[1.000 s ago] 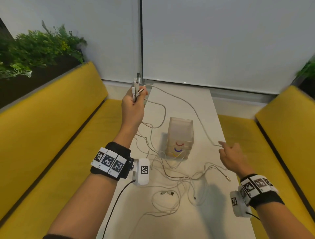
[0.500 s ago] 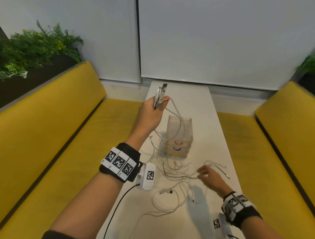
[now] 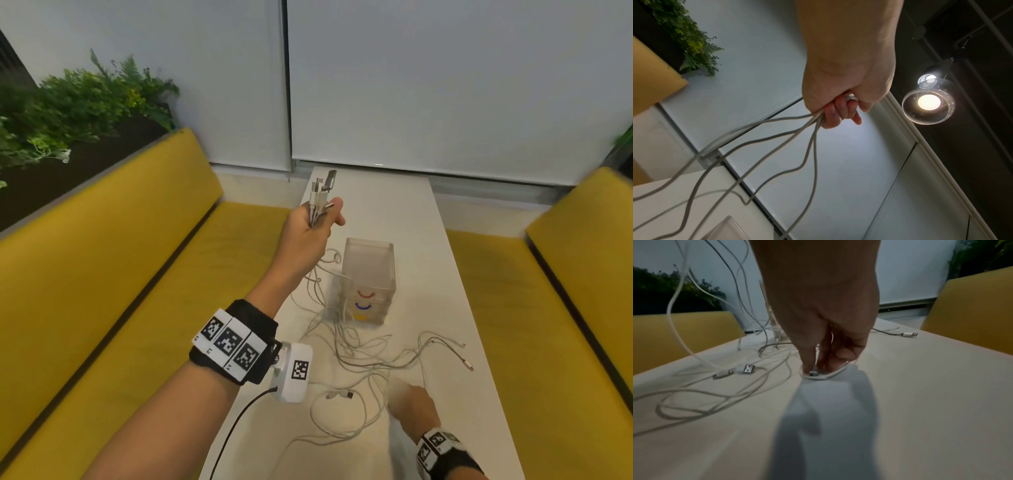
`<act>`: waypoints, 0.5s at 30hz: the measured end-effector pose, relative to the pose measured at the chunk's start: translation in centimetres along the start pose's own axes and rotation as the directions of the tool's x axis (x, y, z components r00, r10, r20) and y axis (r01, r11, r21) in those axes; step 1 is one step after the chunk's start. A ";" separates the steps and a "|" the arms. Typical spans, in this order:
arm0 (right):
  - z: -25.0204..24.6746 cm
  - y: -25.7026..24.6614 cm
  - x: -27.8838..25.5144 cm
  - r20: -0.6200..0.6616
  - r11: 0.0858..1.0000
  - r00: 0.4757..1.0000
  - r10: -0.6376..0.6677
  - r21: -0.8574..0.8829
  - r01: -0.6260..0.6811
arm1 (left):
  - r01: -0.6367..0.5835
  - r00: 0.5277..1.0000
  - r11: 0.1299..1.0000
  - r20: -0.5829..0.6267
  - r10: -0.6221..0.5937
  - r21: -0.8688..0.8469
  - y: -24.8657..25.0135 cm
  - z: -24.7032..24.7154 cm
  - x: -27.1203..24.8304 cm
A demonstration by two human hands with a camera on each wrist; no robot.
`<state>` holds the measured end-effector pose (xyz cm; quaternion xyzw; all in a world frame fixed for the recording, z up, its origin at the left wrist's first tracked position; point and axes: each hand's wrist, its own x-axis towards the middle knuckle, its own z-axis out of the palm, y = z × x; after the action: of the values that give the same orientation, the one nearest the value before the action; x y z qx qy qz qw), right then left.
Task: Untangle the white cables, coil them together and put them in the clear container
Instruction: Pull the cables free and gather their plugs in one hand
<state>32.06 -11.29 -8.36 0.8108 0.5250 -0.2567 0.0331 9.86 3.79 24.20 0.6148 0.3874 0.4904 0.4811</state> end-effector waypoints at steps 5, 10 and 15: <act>-3.7 -0.6 -2.6 -0.099 0.933 0.988 0.119 0.351 -0.077 | -0.087 0.988 0.996 -0.128 0.086 -0.002 0.4 -1.1 0.3; -10.3 2.1 -3.6 -0.340 0.629 0.867 0.365 0.776 0.039 | -0.143 0.922 0.988 -0.369 0.114 -0.053 1.2 -2.2 1.4; -17.3 1.3 -4.7 -0.497 0.466 0.821 0.282 0.819 0.336 | -0.163 0.931 0.985 -0.340 0.132 -0.062 1.2 -1.4 1.4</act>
<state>38.27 -10.16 8.50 0.7355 0.3121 -0.2353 -0.5534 8.79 5.11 25.71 0.5280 0.3937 0.6391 0.3972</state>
